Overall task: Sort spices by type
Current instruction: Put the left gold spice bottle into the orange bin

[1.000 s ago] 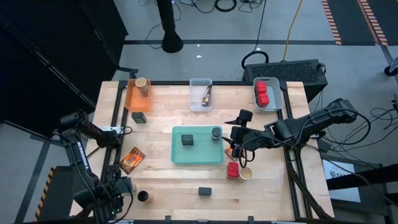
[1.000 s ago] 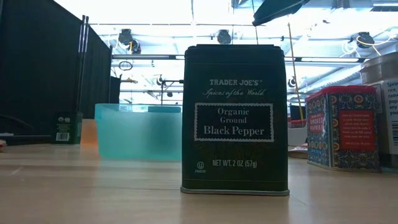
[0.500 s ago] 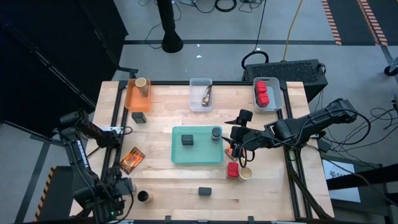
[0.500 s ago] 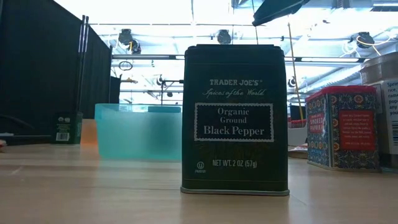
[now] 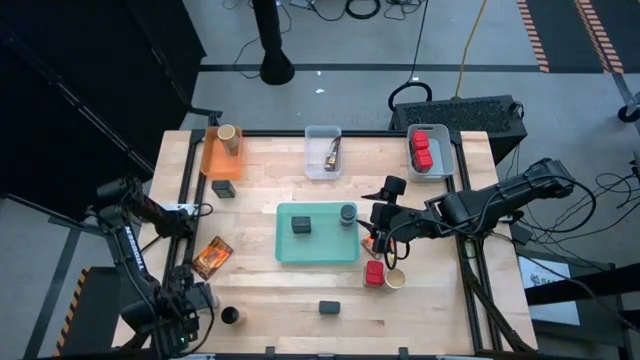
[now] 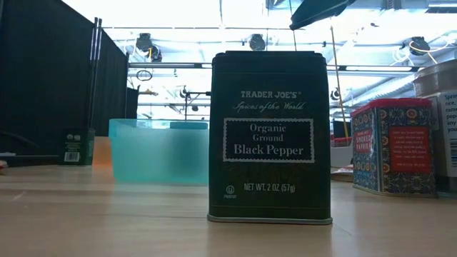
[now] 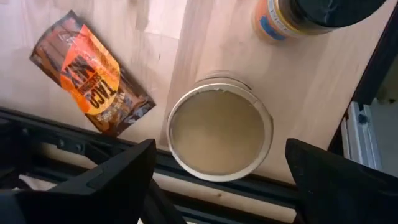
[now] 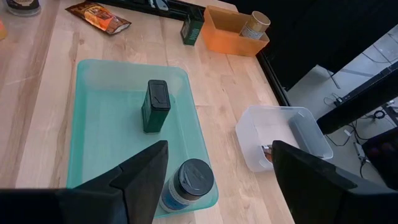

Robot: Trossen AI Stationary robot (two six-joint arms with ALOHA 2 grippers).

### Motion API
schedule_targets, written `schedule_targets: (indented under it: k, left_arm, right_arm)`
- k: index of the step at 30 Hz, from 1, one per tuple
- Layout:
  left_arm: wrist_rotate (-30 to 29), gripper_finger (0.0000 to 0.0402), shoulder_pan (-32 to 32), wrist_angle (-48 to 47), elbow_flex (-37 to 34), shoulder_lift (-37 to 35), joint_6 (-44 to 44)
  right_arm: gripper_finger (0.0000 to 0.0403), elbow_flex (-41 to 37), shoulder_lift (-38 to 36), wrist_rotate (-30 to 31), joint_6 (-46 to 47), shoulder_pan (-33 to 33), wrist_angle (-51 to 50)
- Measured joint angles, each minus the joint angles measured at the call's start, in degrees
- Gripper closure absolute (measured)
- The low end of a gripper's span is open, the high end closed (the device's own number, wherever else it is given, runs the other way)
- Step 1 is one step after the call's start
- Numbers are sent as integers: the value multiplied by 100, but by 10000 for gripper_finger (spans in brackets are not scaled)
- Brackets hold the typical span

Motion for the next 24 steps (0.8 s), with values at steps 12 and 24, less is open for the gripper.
schedule_targets:
  k: [12,24]
  left_arm:
    - [-20,45,34,832,-847,-524,-11]
    - [-10,45,227,1416,-1450,-625,-2]
  right_arm:
    - [133,0,0,2,-48,0,6]
    - [133,0,0,25,-50,0,13]
